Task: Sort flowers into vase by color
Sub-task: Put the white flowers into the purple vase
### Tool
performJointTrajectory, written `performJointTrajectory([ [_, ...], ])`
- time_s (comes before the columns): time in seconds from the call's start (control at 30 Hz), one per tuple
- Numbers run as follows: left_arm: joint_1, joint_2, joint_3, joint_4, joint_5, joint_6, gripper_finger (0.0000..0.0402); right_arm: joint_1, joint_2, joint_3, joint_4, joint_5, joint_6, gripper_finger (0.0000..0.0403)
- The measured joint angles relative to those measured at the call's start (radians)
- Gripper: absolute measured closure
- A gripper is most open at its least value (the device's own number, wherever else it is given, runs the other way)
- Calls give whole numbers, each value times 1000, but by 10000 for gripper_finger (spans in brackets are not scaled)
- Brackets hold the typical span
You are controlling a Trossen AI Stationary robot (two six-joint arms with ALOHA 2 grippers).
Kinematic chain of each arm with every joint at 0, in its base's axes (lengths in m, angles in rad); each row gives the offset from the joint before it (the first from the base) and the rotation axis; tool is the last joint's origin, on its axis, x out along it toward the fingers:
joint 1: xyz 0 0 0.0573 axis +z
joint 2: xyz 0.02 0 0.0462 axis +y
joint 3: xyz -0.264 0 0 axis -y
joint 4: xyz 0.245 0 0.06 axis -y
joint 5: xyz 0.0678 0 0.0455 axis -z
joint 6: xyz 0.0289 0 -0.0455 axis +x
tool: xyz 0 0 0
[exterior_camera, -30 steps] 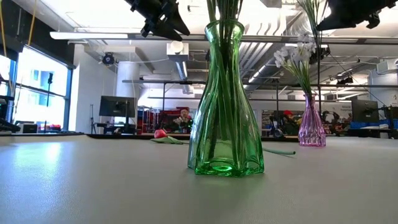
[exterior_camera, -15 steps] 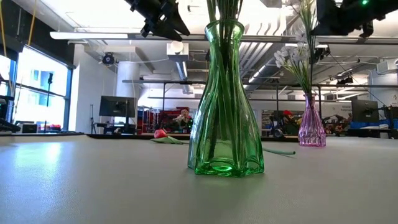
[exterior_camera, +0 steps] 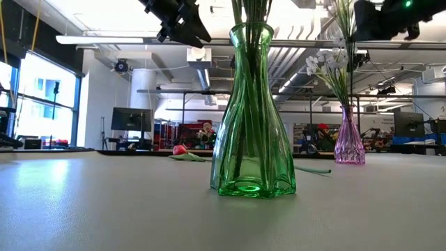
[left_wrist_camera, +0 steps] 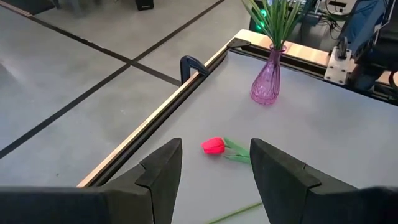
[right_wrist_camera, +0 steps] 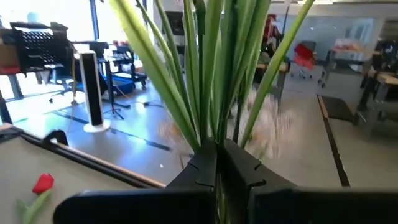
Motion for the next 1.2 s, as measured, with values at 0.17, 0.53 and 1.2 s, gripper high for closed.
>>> performJointTrajectory([
  [0.17, -1, 0, 0, 0, 0, -2, 225, -16, 0, -70, 39, -22, 60, 403],
  [0.53, -14, 0, 0, -4, -1, -19, 225, -16, 0, -162, -32, -3, 248, 403],
  [1.2, -34, 0, 0, -62, -3, -72, 225, -21, -1, 33, -169, -49, 269, 237],
])
